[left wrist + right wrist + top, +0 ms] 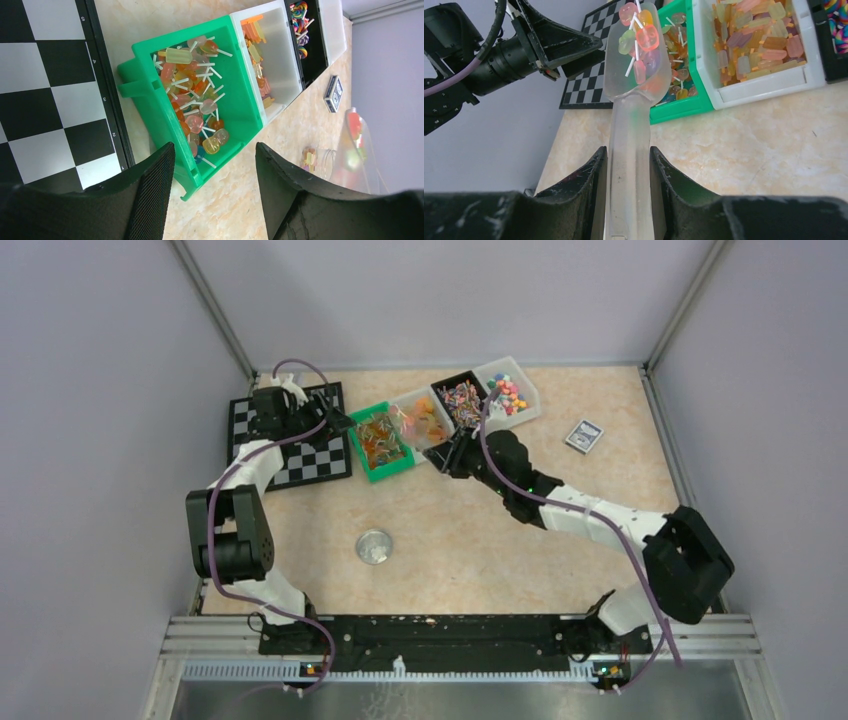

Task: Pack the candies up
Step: Place the fake candies in the packing bottle.

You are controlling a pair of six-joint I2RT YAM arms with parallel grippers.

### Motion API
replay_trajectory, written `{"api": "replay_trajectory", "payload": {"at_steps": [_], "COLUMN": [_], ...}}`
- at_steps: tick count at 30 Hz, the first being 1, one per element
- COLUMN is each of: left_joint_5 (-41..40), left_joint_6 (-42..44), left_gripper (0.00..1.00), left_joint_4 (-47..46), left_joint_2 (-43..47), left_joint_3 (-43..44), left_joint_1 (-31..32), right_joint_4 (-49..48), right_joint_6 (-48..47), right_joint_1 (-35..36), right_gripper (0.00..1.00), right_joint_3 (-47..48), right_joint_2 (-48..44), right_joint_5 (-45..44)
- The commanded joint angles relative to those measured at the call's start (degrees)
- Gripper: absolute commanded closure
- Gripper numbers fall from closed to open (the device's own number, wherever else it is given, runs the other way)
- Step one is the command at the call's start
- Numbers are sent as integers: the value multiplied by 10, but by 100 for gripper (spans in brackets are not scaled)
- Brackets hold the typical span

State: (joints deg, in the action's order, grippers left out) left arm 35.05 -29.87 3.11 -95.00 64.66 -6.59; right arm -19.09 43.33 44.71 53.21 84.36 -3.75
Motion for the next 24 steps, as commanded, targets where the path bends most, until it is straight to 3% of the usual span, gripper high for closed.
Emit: {"api": "replay_trajectory", "payload": {"at_steps": [1, 11, 24], "left_joint_5": [2, 3, 6], "left_joint_6": [11, 10, 9], "left_gripper": [34, 34, 34], "left_joint_4": [-17, -21, -23], "left_joint_2": [26, 26, 26], "left_joint_3": [-5, -7, -9], "left_joint_1": [-3, -3, -3], "right_joint_4": [-36, 50, 313], "right_joint_6": [-20, -38, -18], "right_joint_1": [-4, -5, -4], "right_gripper": [100, 100, 100], "right_joint_3": [-27, -109, -183], "right_joint_2": [-72, -233, -480], "right_joint_5": [-32, -103, -198]}}
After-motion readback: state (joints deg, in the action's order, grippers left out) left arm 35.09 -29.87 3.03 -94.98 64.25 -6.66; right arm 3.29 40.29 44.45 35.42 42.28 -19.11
